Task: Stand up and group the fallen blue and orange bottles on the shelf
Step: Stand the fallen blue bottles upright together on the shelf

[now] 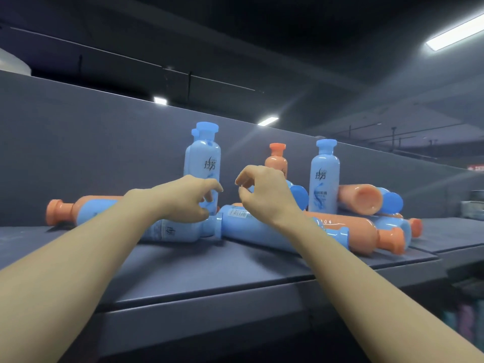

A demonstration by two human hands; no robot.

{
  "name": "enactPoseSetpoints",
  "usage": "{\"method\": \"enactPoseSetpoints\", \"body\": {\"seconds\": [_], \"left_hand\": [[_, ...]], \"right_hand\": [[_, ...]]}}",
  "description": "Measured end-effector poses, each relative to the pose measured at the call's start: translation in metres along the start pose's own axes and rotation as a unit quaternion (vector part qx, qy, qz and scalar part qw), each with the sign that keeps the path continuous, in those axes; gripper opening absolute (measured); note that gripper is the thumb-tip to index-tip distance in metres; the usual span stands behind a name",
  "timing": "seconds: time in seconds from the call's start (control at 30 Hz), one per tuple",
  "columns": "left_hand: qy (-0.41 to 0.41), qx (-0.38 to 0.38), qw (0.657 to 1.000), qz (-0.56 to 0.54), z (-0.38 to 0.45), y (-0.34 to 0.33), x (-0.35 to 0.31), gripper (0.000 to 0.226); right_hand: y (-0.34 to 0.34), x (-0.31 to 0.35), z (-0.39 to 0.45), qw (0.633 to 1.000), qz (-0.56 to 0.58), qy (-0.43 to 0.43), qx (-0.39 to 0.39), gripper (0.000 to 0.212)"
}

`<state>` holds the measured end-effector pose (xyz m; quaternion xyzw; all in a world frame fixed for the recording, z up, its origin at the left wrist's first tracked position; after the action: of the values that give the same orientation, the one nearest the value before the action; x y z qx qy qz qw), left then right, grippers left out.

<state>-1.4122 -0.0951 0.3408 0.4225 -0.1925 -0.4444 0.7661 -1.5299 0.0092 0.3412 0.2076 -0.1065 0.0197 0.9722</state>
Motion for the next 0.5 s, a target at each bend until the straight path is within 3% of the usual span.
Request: {"method": "enactPoseSetpoints", "body": {"seconds": [0.2,0.5], "left_hand": [[-0.017,-0.026,0.999,0.011,0.002,-0.001,-0.007,0.052],[-0.034,-0.137,0.99,-0.008,0.006,0.0,-0.032,0.04]], "right_hand": [[0.007,-0.002,0.008,0.999,-0.036,0.028,0.025,0.026],[0.033,-0.021,0.031,0.993,-0.056,0.062,0.085,0.029]]}}
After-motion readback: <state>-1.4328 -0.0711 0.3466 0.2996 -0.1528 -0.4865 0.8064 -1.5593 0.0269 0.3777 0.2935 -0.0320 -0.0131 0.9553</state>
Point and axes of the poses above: each hand's wrist, its own z-axis towards the middle knuckle, its own y-axis out of the back of the hand, x = y × z, the point moved 1 cm from there along z, towards the middle knuckle, and after that the axes turned 12 degrees about -x, right-handed, at the moved point
